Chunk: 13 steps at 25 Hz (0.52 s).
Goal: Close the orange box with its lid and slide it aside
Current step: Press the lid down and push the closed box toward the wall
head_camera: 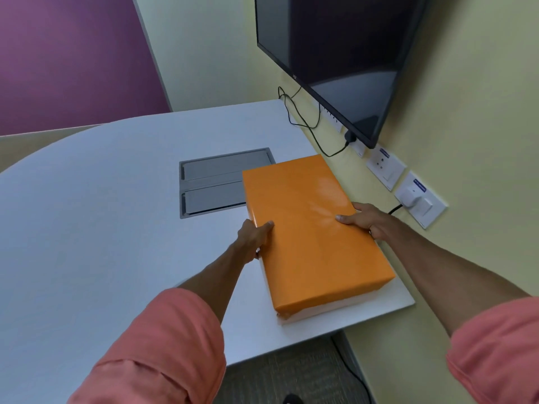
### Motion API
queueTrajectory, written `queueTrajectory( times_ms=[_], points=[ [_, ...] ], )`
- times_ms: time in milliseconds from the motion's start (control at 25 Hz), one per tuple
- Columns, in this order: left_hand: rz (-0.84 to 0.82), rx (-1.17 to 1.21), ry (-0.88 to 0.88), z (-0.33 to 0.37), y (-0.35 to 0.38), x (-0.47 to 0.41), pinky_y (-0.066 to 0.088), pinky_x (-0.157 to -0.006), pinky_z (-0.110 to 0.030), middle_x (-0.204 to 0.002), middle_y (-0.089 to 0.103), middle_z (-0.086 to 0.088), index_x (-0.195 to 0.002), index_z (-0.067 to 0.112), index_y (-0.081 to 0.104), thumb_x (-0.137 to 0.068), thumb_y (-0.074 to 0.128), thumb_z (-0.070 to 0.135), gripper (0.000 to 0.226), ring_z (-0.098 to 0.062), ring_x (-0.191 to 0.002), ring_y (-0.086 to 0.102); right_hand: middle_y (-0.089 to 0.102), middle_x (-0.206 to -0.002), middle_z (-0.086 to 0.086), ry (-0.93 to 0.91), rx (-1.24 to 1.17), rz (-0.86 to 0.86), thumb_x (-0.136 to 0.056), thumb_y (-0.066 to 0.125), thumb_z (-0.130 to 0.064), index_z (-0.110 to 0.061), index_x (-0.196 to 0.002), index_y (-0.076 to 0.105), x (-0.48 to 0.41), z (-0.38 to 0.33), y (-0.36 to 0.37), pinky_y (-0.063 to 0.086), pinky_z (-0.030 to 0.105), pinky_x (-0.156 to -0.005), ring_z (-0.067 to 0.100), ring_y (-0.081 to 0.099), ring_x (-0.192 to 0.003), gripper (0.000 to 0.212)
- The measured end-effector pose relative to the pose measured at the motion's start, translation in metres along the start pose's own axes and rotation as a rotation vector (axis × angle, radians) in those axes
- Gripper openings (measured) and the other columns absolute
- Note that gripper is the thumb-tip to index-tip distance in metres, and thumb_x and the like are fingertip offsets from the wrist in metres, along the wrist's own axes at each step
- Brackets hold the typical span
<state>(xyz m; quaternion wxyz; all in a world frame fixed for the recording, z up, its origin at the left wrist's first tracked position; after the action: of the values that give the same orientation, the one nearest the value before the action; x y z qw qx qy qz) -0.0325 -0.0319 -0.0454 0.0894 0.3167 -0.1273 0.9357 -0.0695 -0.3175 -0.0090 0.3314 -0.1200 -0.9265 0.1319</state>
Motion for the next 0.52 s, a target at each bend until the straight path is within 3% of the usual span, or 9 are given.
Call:
queueTrajectory(
  times_ms=[160,320,520],
  points=[
    [0.003,-0.028,0.007,0.007,0.041,0.0,0.046,-0.078,-0.045,-0.141,0.044,-0.017,-0.139,0.01,0.032,-0.094,0.054,0.036,0.056,-0.037,-0.124,0.048,0.056,-0.137,0.019,-0.002,-0.01,0.02,-0.082,0.075,-0.014,-0.009,-0.139,0.05,-0.011,0.016,-0.037,0.046,0.056,-0.102,0.038,0.057,-0.122,0.062],
    [0.005,-0.053,-0.021,0.007,0.072,0.002,0.047,-0.095,-0.055,-0.143,0.043,-0.017,-0.141,0.009,0.031,-0.096,0.05,0.032,0.053,-0.039,-0.128,0.047,0.052,-0.142,0.018,0.0,-0.004,0.049,-0.082,0.075,-0.015,-0.013,-0.146,0.041,-0.018,0.029,-0.066,0.047,0.051,-0.099,0.038,0.055,-0.124,0.073],
    [0.005,-0.083,-0.016,0.006,0.096,0.004,0.045,-0.097,-0.057,-0.143,0.043,-0.017,-0.14,0.009,0.032,-0.097,0.05,0.031,0.052,-0.039,-0.128,0.047,0.053,-0.141,0.017,-0.005,0.012,0.03,-0.082,0.075,-0.016,-0.017,-0.145,0.043,-0.028,0.049,-0.086,0.047,0.051,-0.1,0.037,0.055,-0.123,0.07]
  ],
)
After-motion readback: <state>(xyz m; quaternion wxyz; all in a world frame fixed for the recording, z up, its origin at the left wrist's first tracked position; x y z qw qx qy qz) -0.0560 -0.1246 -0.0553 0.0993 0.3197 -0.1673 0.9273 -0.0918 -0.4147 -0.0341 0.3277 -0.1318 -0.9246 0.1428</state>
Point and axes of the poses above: each hand's wrist, its own x-axis away from the middle knuckle, its own y-axis out of the palm, z = x × y, the point moved 9 cm from there along -x, towards the middle knuckle
